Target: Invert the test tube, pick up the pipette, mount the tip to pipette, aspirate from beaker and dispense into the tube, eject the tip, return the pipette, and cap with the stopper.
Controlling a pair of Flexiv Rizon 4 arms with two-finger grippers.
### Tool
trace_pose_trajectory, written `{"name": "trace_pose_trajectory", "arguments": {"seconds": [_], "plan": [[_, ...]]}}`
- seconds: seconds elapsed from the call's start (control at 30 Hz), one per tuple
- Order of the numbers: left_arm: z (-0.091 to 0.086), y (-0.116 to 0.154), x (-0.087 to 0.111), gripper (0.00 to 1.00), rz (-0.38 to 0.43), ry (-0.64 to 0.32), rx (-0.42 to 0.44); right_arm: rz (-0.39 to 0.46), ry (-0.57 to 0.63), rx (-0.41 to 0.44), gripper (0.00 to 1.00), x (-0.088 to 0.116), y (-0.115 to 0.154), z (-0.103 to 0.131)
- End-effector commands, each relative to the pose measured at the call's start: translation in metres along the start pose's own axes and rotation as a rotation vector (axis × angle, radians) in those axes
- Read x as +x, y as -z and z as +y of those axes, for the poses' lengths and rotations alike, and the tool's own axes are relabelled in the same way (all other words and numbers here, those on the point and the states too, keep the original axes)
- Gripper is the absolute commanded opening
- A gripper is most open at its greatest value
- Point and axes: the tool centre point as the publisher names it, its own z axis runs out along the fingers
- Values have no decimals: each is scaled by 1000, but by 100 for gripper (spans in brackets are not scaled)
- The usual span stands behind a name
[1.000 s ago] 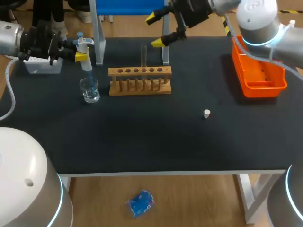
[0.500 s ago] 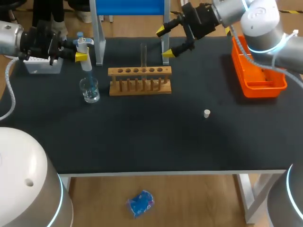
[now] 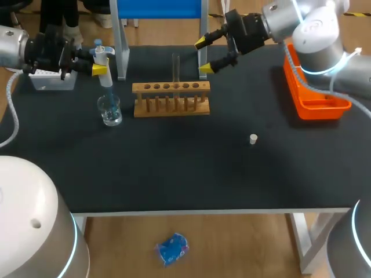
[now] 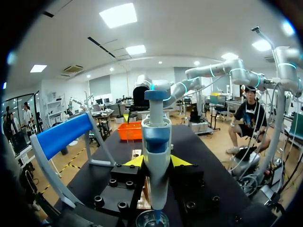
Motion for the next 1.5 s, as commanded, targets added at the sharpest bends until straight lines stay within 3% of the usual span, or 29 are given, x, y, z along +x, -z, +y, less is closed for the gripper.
{"name": "trace_pose_trajectory", "arguments": {"seconds": [0.03,0.63,1.5], "plan": [[-1,1,1,0,-1,0,-3,-16,-22,-4,100,0,-2,-1],[-3,1,1,0,1,-1,-10,-13,-56,-12,100,-2,-3,-6],[-51,10,-4,0,4,-56,-91,-13,-56,-12,100,-2,-3,-6]]}}
